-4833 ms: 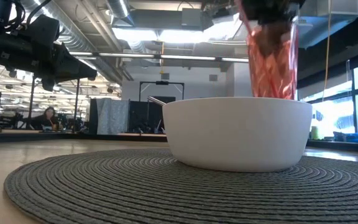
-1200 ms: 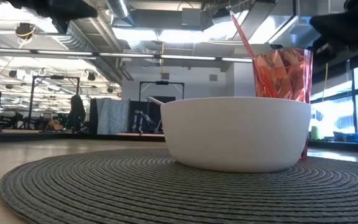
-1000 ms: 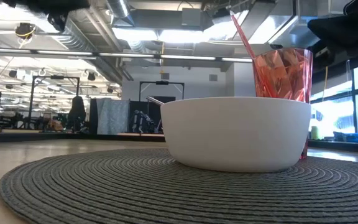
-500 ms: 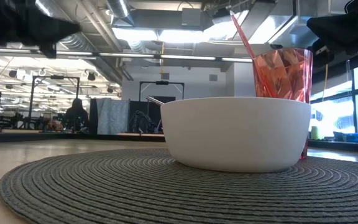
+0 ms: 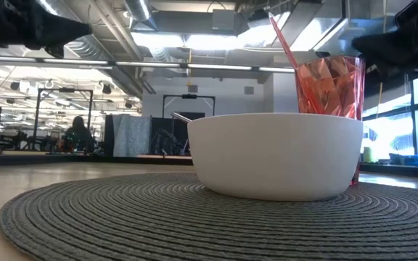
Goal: Pick & Place Utensil
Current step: Return to Home Position
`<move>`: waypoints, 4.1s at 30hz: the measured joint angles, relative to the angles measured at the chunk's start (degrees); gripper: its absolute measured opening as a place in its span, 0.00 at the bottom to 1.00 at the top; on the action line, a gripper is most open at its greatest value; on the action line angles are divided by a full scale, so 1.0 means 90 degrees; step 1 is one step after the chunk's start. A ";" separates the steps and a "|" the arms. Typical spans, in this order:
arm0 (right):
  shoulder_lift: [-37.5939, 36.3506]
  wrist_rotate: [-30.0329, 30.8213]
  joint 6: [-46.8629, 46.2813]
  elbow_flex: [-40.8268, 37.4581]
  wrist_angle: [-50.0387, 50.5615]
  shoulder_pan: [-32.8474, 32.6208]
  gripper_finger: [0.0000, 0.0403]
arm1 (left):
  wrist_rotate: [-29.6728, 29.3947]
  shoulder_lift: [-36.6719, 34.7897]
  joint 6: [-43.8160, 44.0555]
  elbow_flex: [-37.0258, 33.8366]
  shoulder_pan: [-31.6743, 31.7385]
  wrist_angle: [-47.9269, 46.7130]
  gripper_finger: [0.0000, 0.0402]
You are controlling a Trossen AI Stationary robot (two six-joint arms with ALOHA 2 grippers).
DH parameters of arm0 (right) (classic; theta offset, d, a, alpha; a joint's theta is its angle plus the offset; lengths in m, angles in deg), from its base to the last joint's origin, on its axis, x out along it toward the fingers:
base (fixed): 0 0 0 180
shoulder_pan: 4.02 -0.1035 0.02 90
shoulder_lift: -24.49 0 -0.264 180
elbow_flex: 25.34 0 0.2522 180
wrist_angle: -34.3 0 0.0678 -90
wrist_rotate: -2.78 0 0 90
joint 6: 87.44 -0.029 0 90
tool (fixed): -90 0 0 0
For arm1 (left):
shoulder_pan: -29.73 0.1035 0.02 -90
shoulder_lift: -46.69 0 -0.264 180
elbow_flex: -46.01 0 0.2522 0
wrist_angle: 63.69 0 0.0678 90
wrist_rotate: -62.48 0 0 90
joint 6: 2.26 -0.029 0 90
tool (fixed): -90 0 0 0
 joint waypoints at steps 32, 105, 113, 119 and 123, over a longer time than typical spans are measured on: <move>0.0063 -0.0316 -0.0081 -0.0038 0.0621 0.0823 0.01 | 0.3473 0.0266 0.0178 -0.0704 0.2542 -0.0036 0.00; 0.0064 -0.0312 -0.0086 -0.0038 0.0606 0.0820 0.05 | 0.3252 0.0532 0.1204 -0.0708 0.2657 0.0047 0.00; 0.0065 -0.0312 -0.0085 -0.0038 0.0606 0.0820 0.05 | 0.3252 0.0533 0.1204 -0.0708 0.2657 0.0047 0.00; 0.0066 -0.0313 -0.0083 -0.0038 0.0606 0.0819 0.05 | 0.3252 0.0532 0.1202 -0.0708 0.2657 0.0047 0.00; 0.0066 -0.0312 -0.0083 -0.0036 0.0606 0.0818 0.05 | 0.3252 0.0534 0.1202 -0.0708 0.2657 0.0047 0.00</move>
